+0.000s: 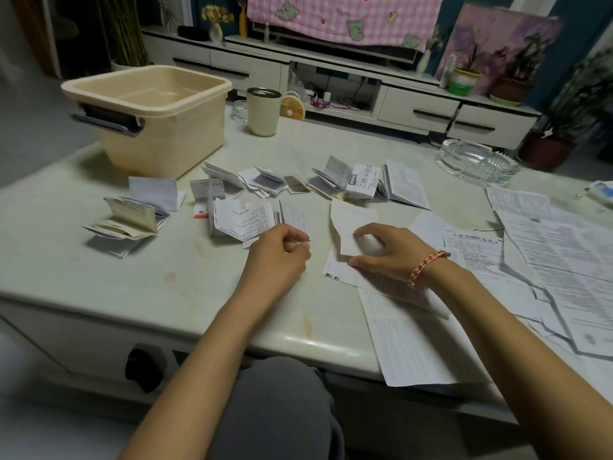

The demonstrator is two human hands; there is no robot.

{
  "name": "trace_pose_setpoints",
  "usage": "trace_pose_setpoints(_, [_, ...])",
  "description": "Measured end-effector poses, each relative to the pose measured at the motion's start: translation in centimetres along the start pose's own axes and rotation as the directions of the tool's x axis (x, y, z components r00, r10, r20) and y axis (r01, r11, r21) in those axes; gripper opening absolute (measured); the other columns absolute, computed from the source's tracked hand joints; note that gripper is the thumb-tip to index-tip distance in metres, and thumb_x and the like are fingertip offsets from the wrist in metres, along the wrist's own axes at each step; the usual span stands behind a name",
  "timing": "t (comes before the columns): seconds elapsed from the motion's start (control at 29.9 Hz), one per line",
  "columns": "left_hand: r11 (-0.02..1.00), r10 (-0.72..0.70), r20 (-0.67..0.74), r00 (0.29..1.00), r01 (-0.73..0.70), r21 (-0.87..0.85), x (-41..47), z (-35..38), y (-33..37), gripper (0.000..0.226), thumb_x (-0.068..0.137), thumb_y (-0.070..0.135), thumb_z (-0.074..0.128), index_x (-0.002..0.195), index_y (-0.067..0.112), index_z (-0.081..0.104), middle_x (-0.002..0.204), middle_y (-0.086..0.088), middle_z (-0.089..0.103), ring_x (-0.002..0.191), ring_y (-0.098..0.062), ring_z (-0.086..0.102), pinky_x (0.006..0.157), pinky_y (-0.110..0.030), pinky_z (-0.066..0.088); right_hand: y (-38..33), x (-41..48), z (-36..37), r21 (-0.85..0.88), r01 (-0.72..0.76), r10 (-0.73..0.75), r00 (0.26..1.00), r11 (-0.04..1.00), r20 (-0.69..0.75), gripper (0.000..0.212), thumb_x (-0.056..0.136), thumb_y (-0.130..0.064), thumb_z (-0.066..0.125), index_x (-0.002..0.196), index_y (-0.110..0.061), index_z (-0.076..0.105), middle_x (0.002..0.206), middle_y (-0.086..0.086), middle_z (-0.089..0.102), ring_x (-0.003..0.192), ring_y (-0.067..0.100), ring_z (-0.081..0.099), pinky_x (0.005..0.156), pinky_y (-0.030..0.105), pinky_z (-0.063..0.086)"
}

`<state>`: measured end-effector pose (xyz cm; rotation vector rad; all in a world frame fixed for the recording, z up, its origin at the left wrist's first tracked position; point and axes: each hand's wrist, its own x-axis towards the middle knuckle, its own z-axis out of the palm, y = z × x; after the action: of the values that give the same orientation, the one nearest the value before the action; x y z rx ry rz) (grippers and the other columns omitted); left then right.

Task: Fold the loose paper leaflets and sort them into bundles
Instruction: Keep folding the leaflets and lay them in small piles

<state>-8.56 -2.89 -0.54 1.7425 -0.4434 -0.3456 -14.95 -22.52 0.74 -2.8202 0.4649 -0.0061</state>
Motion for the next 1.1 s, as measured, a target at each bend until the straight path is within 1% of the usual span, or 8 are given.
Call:
trace_pose_setpoints(0.07, [1.000, -0.010, 0.005, 1.000, 0.010, -0.021, 0.0, 0.0, 0.0, 0.011, 0.089, 0.006, 0.053, 0.095, 0.011, 0.061, 0.081, -0.004, 0.064, 0.061, -0.012, 0.059, 0.052, -0.012, 0.045, -0.3, -0.1, 0.3, 0.005, 0.033, -0.033, 0.996, 0.999, -0.079, 0.017, 0.090, -0.035, 0.056, 0.098, -0.020, 0.061, 0.100, 0.002, 0.063, 0.095, 0.023, 0.055, 0.077, 0.029, 0.039])
trace_pose_setpoints(0.13, [0.997, -0.031, 0.018, 0.999, 0.032, -0.066, -0.1, 0.1, 0.1, 0.010, 0.090, 0.006, 0.053, 0.092, 0.013, 0.060, 0.084, -0.007, 0.065, 0.061, -0.013, 0.059, 0.055, -0.017, 0.047, -0.5, -0.2, 0.6, 0.042, 0.019, -0.013, 0.990, 0.999, -0.141, 0.028, 0.095, -0.024, 0.045, 0.067, -0.018, 0.047, 0.072, 0.005, 0.054, 0.075, 0.027, 0.049, 0.063, 0.033, 0.032])
trace_pose_setpoints(0.3, [0.987, -0.060, 0.047, 0.997, 0.066, -0.146, -0.3, 0.3, 0.6, 0.007, 0.091, 0.014, 0.055, 0.088, 0.018, 0.060, 0.094, -0.007, 0.064, 0.074, -0.014, 0.061, 0.066, -0.026, 0.047, -1.3, -0.5, -0.4, 0.293, -0.009, 0.093, 0.957, 0.956, -0.274, 0.030, 0.093, -0.017, 0.048, 0.065, -0.010, 0.050, 0.060, 0.005, 0.048, 0.064, 0.021, 0.044, 0.053, 0.025, 0.031])
trace_pose_setpoints(0.47, [0.978, -0.045, 0.095, 0.994, 0.063, -0.198, -0.4, 0.4, 1.3, 0.044, 0.093, 0.038, 0.049, 0.132, 0.018, 0.045, 0.129, -0.002, 0.053, 0.119, -0.014, 0.051, 0.103, -0.038, 0.042, -3.9, -1.7, -3.4, 0.880, 0.016, 0.283, 0.944, 0.475, -0.170, 0.018, 0.092, -0.012, 0.051, 0.077, -0.004, 0.056, 0.087, 0.010, 0.061, 0.087, 0.023, 0.061, 0.083, 0.036, 0.052])
trace_pose_setpoints(0.6, [0.907, -0.044, 0.232, 0.972, 0.136, -0.397, -0.8, 0.5, 1.8, 0.056, 0.087, 0.044, 0.058, 0.135, 0.018, 0.045, 0.116, 0.003, 0.063, 0.107, -0.013, 0.058, 0.091, -0.036, 0.047, -5.5, -2.9, -3.6, 0.972, 0.006, 0.135, 0.990, 0.233, -0.038, 0.013, 0.091, -0.006, 0.048, 0.078, -0.005, 0.053, 0.073, 0.006, 0.054, 0.066, 0.014, 0.057, 0.059, 0.022, 0.052])
trace_pose_setpoints(0.77, [0.793, -0.040, 0.355, 0.934, 0.246, -0.558, -1.4, 0.7, 2.4, 0.029, 0.095, 0.020, 0.047, 0.116, 0.003, 0.058, 0.098, -0.011, 0.068, 0.082, -0.017, 0.065, 0.072, -0.027, 0.055, -5.8, -3.2, -2.2, 0.900, -0.011, 0.120, 0.992, 0.435, -0.046, 0.007, 0.088, -0.008, 0.058, 0.087, -0.009, 0.065, 0.089, 0.007, 0.068, 0.081, 0.020, 0.066, 0.070, 0.029, 0.057])
trace_pose_setpoints(0.9, [0.803, -0.046, 0.370, 0.928, 0.255, -0.539, -1.4, 0.6, 2.4, 0.021, 0.098, 0.015, 0.041, 0.101, 0.008, 0.061, 0.091, -0.009, 0.067, 0.077, -0.015, 0.064, 0.071, -0.028, 0.056, -5.3, -3.1, -1.9, 0.865, 0.016, 0.177, 0.977, 0.501, -0.121, 0.016, 0.081, -0.002, 0.066, 0.083, -0.016, 0.058, 0.087, 0.004, 0.064, 0.076, 0.014, 0.060, 0.061, 0.021, 0.047])
trace_pose_setpoints(1.1, [0.806, -0.050, 0.367, 0.929, 0.255, -0.535, -1.5, 0.6, 2.4, 0.020, 0.098, 0.016, 0.042, 0.095, 0.012, 0.061, 0.084, -0.007, 0.069, 0.069, -0.013, 0.067, 0.066, -0.028, 0.057, -4.8, -3.6, -2.0, 0.920, -0.102, 0.135, 0.989, 0.379, 0.054, 0.017, 0.083, 0.004, 0.061, 0.096, -0.006, 0.058, 0.095, 0.011, 0.065, 0.083, 0.021, 0.065, 0.075, 0.035, 0.054])
